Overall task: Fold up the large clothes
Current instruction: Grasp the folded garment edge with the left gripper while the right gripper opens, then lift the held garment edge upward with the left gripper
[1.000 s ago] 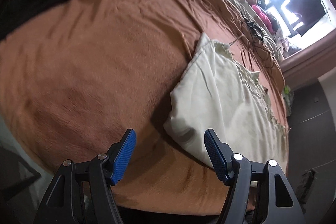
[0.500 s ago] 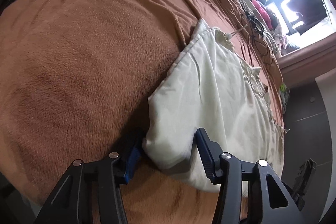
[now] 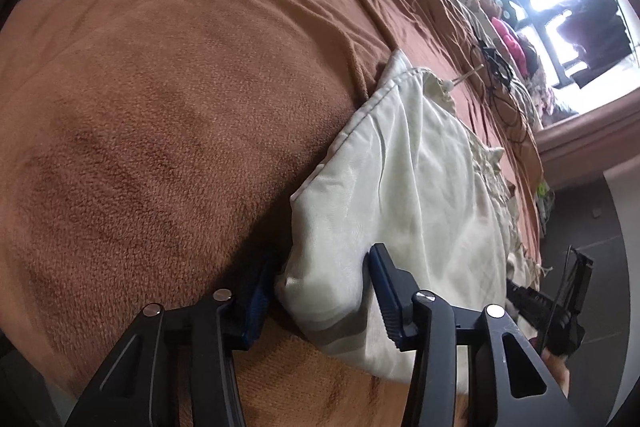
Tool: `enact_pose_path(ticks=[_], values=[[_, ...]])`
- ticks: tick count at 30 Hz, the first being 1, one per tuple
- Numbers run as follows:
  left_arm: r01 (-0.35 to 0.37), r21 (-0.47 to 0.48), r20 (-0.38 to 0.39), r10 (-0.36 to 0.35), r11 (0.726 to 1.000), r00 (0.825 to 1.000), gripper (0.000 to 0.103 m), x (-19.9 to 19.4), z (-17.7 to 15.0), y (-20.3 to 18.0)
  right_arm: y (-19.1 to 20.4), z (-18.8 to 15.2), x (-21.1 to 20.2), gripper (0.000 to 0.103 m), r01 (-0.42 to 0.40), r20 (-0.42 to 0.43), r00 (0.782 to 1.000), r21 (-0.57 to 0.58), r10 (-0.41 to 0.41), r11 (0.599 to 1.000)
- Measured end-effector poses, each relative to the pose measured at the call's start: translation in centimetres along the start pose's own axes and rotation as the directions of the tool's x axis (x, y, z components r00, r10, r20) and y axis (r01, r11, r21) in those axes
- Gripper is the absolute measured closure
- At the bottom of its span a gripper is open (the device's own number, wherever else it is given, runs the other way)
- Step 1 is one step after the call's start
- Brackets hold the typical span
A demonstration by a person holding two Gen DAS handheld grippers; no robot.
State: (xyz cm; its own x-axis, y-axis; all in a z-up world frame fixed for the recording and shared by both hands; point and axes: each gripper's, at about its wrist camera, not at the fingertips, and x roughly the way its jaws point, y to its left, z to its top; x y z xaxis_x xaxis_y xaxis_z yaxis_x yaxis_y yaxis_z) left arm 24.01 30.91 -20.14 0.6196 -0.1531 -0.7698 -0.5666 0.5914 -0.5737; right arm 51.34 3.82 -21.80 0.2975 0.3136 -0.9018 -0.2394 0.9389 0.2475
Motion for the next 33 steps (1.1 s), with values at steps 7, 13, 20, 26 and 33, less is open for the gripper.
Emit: enact_pose_path(ticks=[7, 13, 20, 26, 33], values=[[-0.045, -0.021, 0.022, 0.045, 0.999, 0.999, 0.061, -0.1, -0.4, -0.3, 0.0, 3.1, 1.6, 0.084, 0.026, 0.023, 0.999, -0.015, -0.026, 1.000], [-0.044, -0.054, 0.022, 0.045, 0.998, 0.999, 0.081, -0.1, -0.5, -0.6, -0.6, 6.0, 2.9, 0.084, -0.004, 0.029, 1.000, -0.003, 0.004, 1.000], [0.036, -0.050, 0.069, -0.033, 0.998, 0.997, 0.085, -2.9, -0.2, -2.1, -1.4, 4.7, -2.1, 0.084, -0.069, 0.070, 0.995, -0.001, 0.069, 0.998], [0.115, -0.010, 0.094, -0.114, 0.993, 0.989, 0.086, -5.2, 0.2, -4.8, -0.9, -0.2, -6.5, 0.084, -0.125, 0.089, 0.988, -0.020, 0.126, 0.992], [0.182, 0.062, 0.109, -0.188, 0.981, 0.976, 0.088, -7.4, 0.6, -9.6, -1.3, -5.3, -7.9, 0.084, -0.148, 0.053, 0.988, -0.015, 0.148, 0.989]])
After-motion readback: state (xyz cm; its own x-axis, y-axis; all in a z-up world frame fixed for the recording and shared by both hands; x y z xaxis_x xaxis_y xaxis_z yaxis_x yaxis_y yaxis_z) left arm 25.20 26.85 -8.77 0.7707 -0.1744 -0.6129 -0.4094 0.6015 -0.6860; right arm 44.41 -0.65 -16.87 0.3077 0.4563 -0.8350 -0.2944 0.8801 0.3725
